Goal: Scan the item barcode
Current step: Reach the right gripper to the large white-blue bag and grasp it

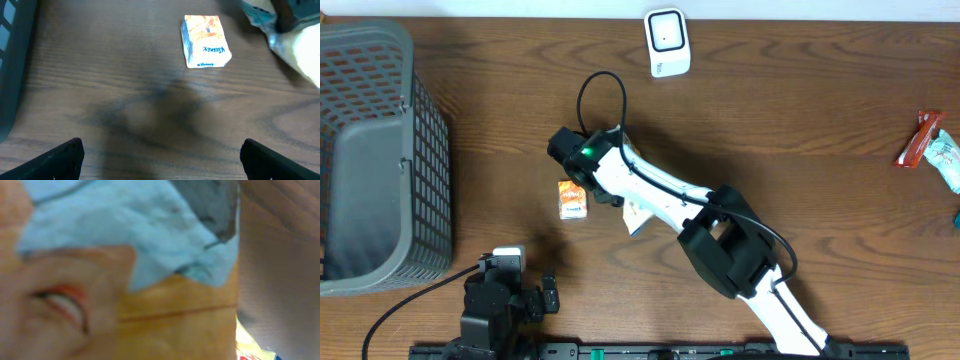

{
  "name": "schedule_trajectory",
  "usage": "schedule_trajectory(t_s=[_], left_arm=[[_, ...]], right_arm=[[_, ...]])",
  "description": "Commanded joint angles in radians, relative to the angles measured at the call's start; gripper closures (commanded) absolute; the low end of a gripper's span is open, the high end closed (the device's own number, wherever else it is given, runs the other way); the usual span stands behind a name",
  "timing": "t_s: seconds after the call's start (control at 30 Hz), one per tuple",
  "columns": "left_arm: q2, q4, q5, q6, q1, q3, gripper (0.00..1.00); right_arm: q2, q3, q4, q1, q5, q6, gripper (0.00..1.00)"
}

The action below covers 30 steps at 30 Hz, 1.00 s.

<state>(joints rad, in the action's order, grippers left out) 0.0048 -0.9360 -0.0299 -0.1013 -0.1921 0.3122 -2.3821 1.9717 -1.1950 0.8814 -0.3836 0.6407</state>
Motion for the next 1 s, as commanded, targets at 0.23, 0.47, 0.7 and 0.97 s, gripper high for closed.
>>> schedule_trajectory(t_s=[0.23, 0.47, 0.7, 0.97], left_arm=[[-0.001, -0.006, -0.008, -0.001, -0.003, 0.001, 0.0], [-0.001, -0.006, -0.008, -0.001, -0.003, 0.001, 0.0], [-0.001, -0.006, -0.008, -0.001, -0.003, 0.001, 0.0], [-0.001, -0.006, -0.008, -0.001, -0.003, 0.001, 0.0]], right_arm=[[0.174, 0.093, -0.066, -0.145, 0.868, -0.594, 0.99], [0.188, 0.085, -0.343, -0.293, 1.37, -0.94, 0.99], [0.188, 0.076, -0.49, -0.348, 1.656, -1.034, 0.99], [0.188, 0.076, -0.504, -0.351, 1.8, -1.014, 0.99]])
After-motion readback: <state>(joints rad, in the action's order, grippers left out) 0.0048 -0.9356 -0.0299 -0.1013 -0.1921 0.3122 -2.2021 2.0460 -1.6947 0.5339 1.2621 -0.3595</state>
